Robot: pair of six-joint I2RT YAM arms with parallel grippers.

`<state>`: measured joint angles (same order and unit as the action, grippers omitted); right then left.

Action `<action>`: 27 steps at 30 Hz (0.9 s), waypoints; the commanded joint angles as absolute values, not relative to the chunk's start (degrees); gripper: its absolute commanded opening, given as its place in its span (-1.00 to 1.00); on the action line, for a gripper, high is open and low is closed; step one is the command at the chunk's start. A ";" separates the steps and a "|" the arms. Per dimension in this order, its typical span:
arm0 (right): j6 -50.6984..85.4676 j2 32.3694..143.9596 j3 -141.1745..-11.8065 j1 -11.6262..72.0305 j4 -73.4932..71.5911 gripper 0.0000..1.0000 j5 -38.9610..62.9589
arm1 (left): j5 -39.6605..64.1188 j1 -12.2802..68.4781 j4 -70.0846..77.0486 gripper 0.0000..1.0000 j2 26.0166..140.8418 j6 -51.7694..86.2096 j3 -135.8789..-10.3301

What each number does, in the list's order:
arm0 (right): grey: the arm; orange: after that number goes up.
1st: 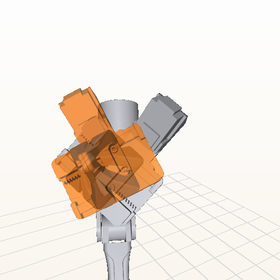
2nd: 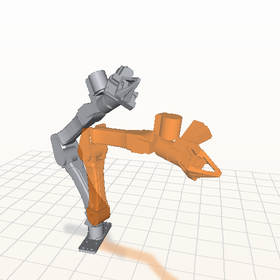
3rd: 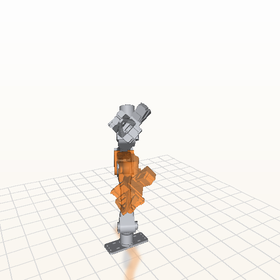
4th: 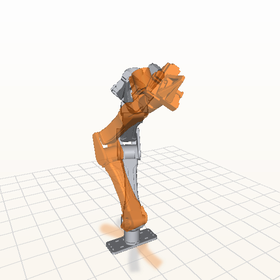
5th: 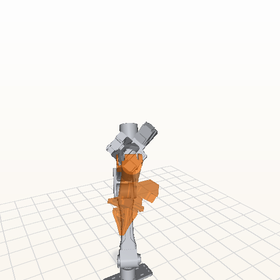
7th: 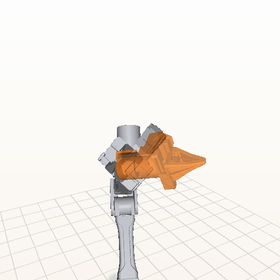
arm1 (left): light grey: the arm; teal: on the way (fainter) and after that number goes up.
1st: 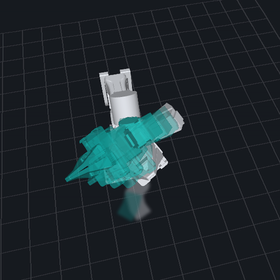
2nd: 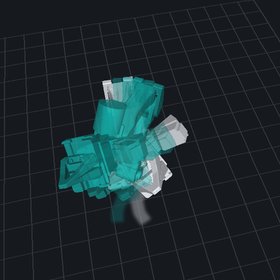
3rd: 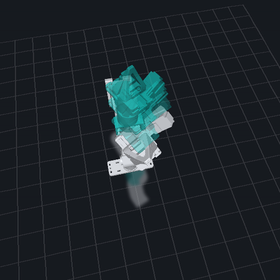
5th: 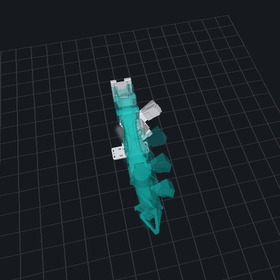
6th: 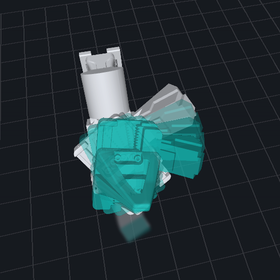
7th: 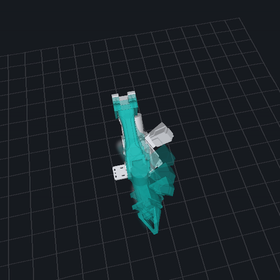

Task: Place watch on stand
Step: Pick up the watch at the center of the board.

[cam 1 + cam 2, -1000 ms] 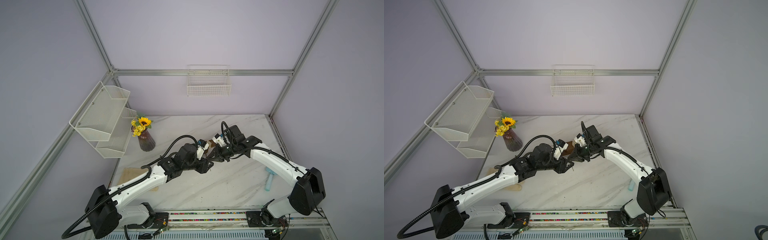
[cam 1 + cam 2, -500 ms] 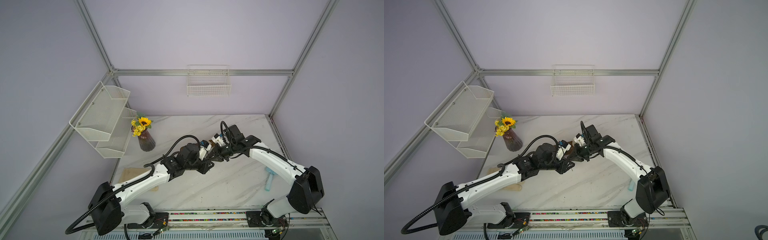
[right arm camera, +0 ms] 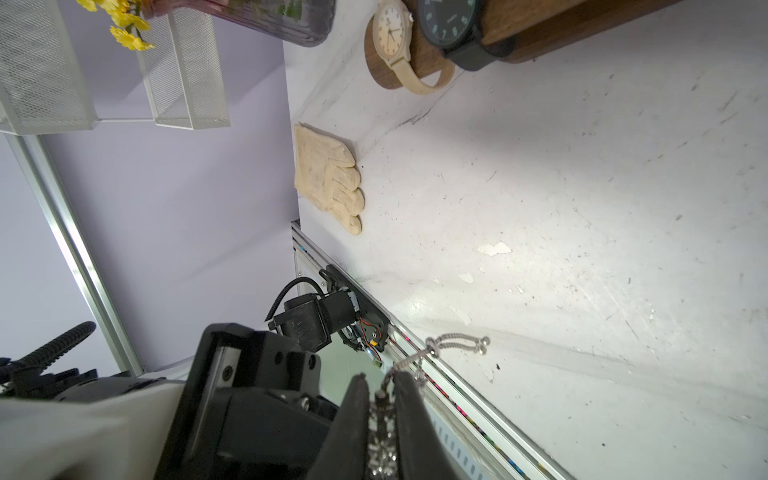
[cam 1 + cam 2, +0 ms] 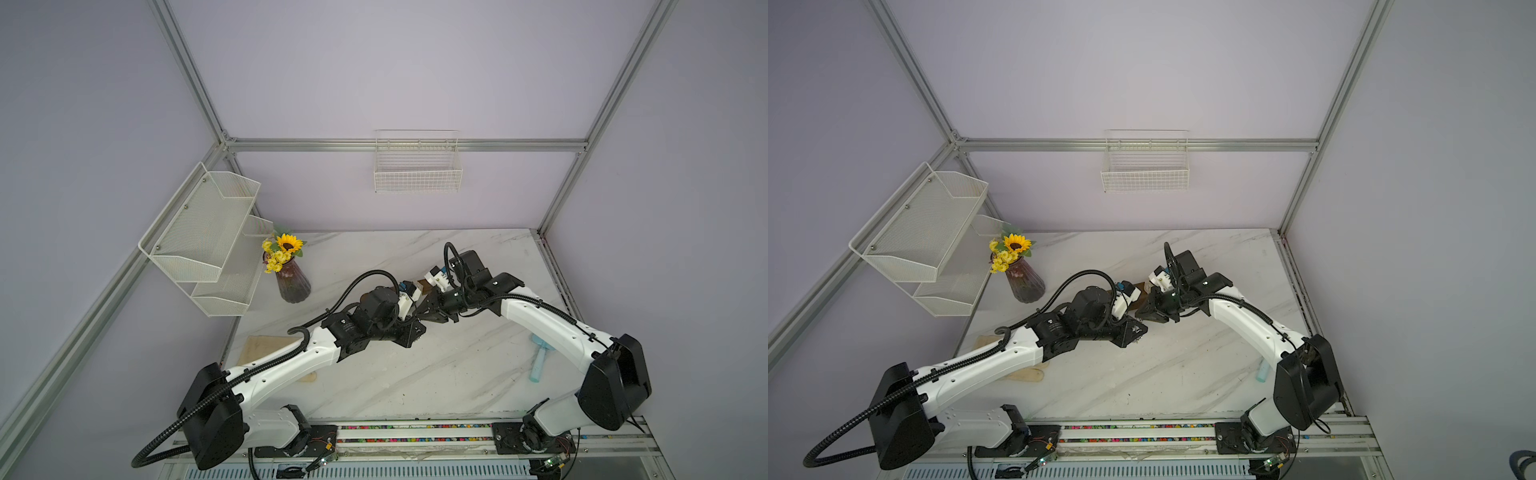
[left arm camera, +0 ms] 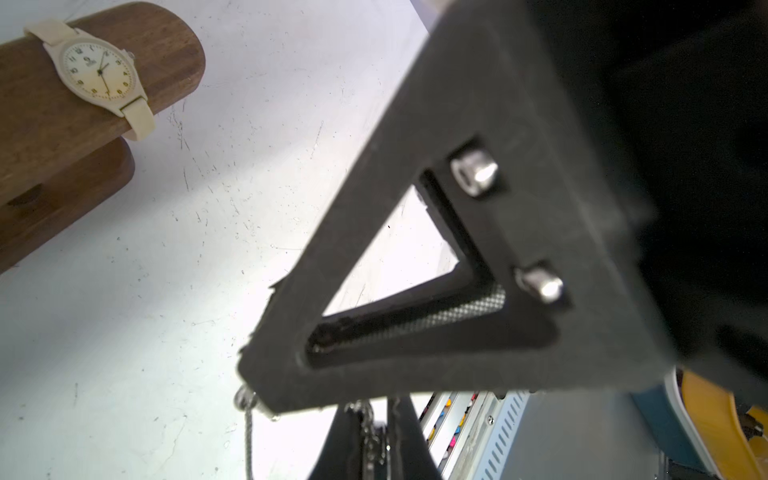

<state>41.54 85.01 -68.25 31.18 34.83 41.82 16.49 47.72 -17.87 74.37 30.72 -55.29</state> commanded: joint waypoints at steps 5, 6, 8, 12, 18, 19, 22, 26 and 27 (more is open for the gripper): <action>45.70 78.83 -60.85 31.37 21.48 -0.18 41.30 | 18.36 47.77 -9.12 -1.00 73.15 33.61 -58.69; 45.70 76.65 -59.68 31.33 20.38 -0.16 40.40 | 18.43 47.70 -8.77 -1.00 73.04 33.73 -58.88; 45.49 74.10 -57.94 31.19 19.06 -0.12 38.70 | 18.24 47.38 -8.29 -1.00 73.00 33.84 -59.14; 44.30 68.02 -55.84 30.17 18.06 -0.08 34.55 | 18.79 46.48 -7.47 -1.00 73.22 34.77 -59.85; 44.58 57.94 -46.85 27.37 9.55 -0.04 30.84 | 20.19 44.85 -4.26 -1.00 73.79 36.68 -61.42; 45.30 56.54 -44.68 26.94 6.01 -0.03 32.05 | 20.47 44.59 -3.54 -1.00 73.97 36.97 -61.71; 47.65 55.14 -39.96 26.54 -2.73 -0.05 36.48 | 21.92 43.61 -1.56 -1.00 74.69 38.00 -63.18; 48.27 56.55 -38.60 26.54 -8.25 -0.11 39.98 | 23.29 43.31 -0.36 -1.00 76.48 39.13 -65.20; 47.96 57.10 -38.87 26.54 -8.95 -0.13 40.51 | 23.64 43.30 -0.01 -1.00 76.90 39.40 -65.34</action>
<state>46.74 56.64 -38.63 26.72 -0.30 37.34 21.41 43.55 -4.21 76.16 37.89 -61.58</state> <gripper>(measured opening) 0.442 0.095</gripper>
